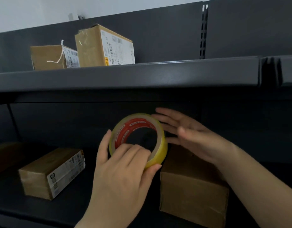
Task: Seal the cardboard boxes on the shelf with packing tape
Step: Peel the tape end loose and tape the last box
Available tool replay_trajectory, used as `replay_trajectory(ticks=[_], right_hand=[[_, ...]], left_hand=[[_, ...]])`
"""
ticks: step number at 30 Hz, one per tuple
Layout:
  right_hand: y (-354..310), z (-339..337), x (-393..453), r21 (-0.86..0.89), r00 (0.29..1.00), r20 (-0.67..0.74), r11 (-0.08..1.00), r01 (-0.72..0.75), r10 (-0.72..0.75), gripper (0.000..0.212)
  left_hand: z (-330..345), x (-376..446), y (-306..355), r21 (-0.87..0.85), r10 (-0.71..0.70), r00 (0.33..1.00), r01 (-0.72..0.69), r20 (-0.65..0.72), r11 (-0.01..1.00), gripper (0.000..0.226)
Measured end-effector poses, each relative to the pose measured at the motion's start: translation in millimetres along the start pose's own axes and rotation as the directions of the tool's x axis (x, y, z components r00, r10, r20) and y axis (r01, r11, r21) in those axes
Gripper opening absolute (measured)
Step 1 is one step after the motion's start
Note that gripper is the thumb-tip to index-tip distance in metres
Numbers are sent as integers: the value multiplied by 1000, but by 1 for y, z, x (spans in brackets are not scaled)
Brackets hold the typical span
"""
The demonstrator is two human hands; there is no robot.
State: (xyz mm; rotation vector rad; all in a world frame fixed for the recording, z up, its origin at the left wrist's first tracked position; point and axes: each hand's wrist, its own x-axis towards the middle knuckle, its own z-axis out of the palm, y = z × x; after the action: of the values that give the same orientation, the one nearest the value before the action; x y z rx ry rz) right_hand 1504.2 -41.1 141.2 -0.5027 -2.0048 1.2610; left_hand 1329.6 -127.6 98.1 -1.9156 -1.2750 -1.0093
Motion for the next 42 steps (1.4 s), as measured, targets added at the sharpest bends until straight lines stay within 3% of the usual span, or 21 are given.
replay_trajectory(ticks=[6,10,11,13,15,17,19,20,22,24,26,32,35,39,42], right_hand=[[-6,9,-22,-106,973,-148,981,164,-178,63],[-3,27,-44,-179,896,-293,940,290,-332,57],[-1,35,-48,-237,868,-314,917,319,-384,59],[5,49,-54,-443,795,-327,826,349,-511,60],[10,57,-59,-595,736,-336,738,318,-588,67],[9,57,-63,-633,733,-348,723,276,-584,77],[4,53,-66,-658,771,-324,716,233,-548,82],[1,51,-68,-664,793,-313,718,210,-522,83],[-5,47,-72,-705,815,-305,692,154,-492,83],[-8,46,-74,-812,795,-297,578,81,-528,78],[-10,48,-76,-885,742,-264,460,67,-616,68],[3,61,-82,-936,577,-150,302,178,-803,28],[6,62,-85,-926,560,-192,338,168,-806,25],[-4,51,-86,-857,621,-311,495,145,-719,33],[-8,45,-87,-840,653,-353,534,94,-670,28]], left_hand=[[9,-4,4,-295,41,999,-39,-2,955,14],[18,-7,13,-370,54,998,-35,40,928,22],[19,-7,17,-453,9,998,20,61,891,29],[21,-2,26,-678,-81,987,152,136,719,57],[25,0,31,-791,-119,981,192,151,582,71],[28,1,36,-860,-101,985,173,142,480,67],[28,0,40,-910,-76,983,185,169,371,56],[29,-1,42,-913,-66,983,186,174,363,55],[29,-3,44,-898,-44,987,160,156,410,62],[29,-4,45,-886,-50,985,170,165,431,66],[29,-5,46,-878,-52,981,191,187,439,67],[30,-4,51,-850,-76,985,173,156,498,60],[29,-3,52,-823,-58,983,180,177,539,61],[28,0,54,-742,33,984,110,175,661,60],[34,-2,56,-655,92,984,29,150,755,51]])
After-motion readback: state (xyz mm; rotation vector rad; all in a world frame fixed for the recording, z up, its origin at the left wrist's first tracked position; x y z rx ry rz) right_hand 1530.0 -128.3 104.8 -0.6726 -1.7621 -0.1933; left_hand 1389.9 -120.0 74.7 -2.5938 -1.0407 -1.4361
